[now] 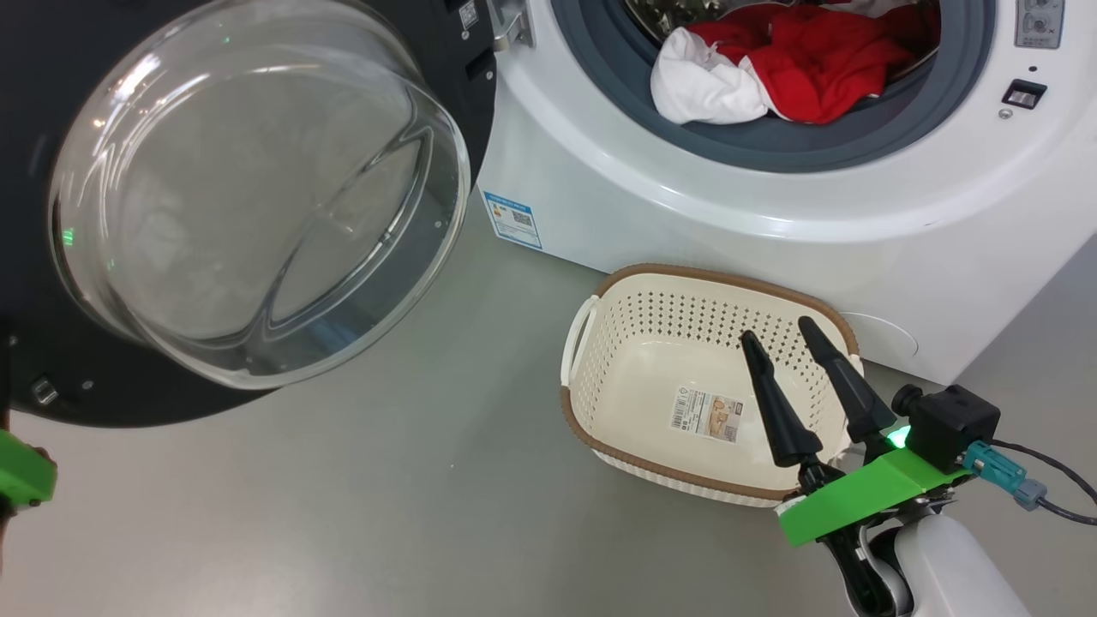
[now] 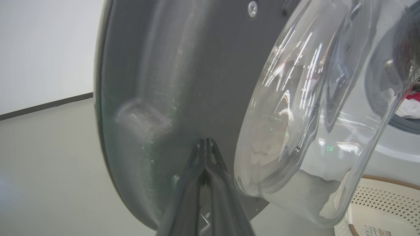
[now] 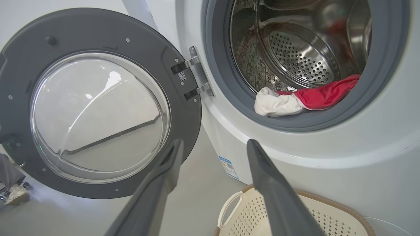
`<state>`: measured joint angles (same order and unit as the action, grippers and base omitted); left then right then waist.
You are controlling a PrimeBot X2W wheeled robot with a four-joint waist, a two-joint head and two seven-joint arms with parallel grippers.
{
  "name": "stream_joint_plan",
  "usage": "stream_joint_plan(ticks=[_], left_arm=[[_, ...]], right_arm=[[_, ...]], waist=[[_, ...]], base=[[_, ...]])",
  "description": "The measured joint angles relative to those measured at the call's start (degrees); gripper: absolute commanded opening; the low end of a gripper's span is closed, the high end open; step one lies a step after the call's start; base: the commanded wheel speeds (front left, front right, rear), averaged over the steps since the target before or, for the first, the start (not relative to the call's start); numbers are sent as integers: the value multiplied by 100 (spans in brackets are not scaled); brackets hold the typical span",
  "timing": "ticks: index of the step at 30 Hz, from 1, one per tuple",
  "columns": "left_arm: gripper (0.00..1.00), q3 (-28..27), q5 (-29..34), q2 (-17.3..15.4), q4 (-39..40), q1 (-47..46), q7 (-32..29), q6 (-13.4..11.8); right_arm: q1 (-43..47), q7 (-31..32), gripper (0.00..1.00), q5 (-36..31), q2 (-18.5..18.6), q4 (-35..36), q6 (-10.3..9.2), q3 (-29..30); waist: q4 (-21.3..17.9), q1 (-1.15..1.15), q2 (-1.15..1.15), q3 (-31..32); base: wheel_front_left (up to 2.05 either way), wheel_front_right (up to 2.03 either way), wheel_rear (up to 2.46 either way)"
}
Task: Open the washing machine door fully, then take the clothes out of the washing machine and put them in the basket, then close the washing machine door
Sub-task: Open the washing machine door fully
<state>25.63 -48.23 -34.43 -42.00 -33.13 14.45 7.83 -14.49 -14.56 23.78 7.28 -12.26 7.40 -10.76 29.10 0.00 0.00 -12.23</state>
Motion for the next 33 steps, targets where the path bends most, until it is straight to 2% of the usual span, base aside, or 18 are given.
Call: stream_joint_plan(ticks=[11, 15, 30, 31, 32, 33], left_arm=[[0, -445, 112, 2, 526, 493, 1, -2], [0, -833, 335, 33, 882, 807, 1, -2], [0, -1693, 1010, 424, 1990, 1786, 2, -3], [6, -1744, 1067, 444, 2065, 1858, 2, -3], [38, -1797, 1104, 475, 2148, 1920, 2, -3], [53, -1844, 1144, 510, 2227, 1979, 2, -3]], right_arm=[[-64, 0, 100, 8, 7, -21, 0, 11], [-64, 0, 100, 8, -3, 4, 0, 10], [-44, 0, 100, 51, -1, 52, 0, 10], [-38, 0, 100, 57, 2, 55, 0, 10], [-14, 0, 100, 57, 1, 68, 0, 12], [31, -1, 100, 57, 0, 87, 0, 13]], waist=[[-132, 0, 0, 68], [-211, 0, 0, 85], [-570, 0, 0, 287], [-600, 0, 0, 308], [-631, 0, 0, 330], [-662, 0, 0, 351]], base=[[0, 0, 0], [0, 0, 0], [0, 0, 0], [0, 0, 0], [0, 0, 0], [0, 0, 0]])
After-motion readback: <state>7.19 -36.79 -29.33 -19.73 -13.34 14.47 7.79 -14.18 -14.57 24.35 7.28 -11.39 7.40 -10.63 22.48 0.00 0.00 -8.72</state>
